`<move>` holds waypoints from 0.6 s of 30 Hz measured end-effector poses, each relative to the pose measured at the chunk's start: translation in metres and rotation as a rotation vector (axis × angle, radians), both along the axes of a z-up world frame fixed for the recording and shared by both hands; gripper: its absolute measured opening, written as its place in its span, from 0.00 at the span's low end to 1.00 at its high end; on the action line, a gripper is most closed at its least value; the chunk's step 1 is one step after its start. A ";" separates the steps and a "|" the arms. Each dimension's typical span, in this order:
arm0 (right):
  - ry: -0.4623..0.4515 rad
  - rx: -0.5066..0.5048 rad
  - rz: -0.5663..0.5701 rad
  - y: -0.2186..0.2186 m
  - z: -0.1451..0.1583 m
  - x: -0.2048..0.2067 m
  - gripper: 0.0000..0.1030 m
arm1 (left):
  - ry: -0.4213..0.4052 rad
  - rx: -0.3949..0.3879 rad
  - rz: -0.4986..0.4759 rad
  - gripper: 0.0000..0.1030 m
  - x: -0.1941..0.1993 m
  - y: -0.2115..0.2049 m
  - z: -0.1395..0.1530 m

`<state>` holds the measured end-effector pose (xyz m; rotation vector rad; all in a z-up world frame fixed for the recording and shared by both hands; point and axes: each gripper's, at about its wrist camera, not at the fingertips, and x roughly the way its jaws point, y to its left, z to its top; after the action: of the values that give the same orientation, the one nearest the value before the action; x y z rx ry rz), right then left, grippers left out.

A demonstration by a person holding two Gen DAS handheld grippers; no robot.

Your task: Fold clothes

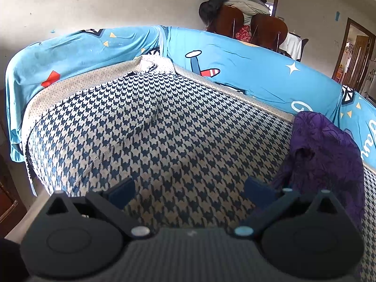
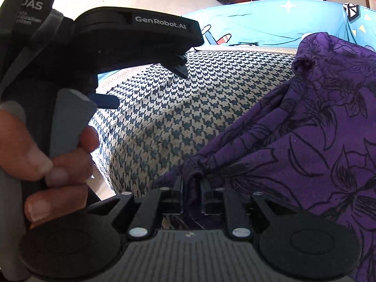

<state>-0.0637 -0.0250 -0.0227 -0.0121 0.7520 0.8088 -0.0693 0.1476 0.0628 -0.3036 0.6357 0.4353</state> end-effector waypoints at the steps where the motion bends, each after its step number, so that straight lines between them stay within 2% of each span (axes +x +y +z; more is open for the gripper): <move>1: 0.005 0.001 0.005 -0.002 0.000 0.000 0.18 | 0.003 0.002 -0.002 1.00 0.001 -0.001 -0.001; 6: 0.034 0.025 0.014 -0.010 0.006 -0.004 0.26 | 0.015 0.007 -0.018 1.00 0.003 -0.003 -0.005; 9: 0.037 0.024 0.008 -0.021 0.012 -0.008 0.25 | 0.025 0.004 -0.020 1.00 0.005 -0.003 -0.007; 14: 0.003 0.038 -0.079 -0.053 0.027 -0.020 0.26 | 0.034 0.005 -0.036 1.00 0.008 -0.006 -0.010; 18: -0.016 0.035 -0.203 -0.087 0.036 -0.028 0.26 | 0.038 0.010 -0.055 1.00 0.009 -0.010 -0.011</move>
<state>-0.0921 -0.1124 0.0137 0.0878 0.7107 0.6278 -0.0602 0.1371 0.0516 -0.2679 0.6771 0.3921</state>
